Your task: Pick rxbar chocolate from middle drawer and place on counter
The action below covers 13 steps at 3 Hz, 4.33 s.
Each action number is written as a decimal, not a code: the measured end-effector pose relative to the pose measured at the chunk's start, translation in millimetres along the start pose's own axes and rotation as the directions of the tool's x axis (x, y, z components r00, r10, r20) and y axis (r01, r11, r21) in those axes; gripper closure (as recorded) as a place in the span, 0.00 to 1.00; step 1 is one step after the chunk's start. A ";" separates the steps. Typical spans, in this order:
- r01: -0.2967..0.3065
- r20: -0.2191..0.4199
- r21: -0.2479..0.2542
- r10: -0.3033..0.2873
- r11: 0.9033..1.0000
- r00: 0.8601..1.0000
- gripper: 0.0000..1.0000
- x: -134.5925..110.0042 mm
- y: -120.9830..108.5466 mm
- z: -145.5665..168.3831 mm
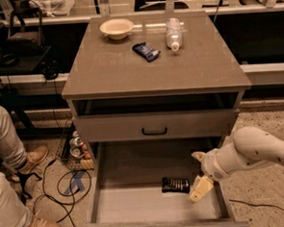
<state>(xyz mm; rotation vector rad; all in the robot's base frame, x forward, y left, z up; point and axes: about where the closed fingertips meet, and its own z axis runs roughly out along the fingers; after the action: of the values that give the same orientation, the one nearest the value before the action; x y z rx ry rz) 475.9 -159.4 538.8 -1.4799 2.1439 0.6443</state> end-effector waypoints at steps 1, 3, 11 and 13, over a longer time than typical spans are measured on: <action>0.010 0.000 0.060 -0.010 0.998 1.000 0.00 26.6 -30.8 23.1; 0.015 0.011 0.092 -0.016 0.996 1.000 0.00 63.3 -63.9 77.8; 0.005 -0.011 0.129 -0.004 0.992 1.000 0.49 88.6 -78.1 157.7; 0.075 0.085 0.151 -0.089 0.986 0.992 1.00 59.3 -77.7 109.7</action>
Offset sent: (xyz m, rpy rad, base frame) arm 0.0583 -0.0353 -0.1176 -0.0411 -0.1201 -0.0738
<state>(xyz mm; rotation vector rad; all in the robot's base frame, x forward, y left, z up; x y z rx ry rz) 541.3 -160.4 407.2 -1.4236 2.0045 0.5021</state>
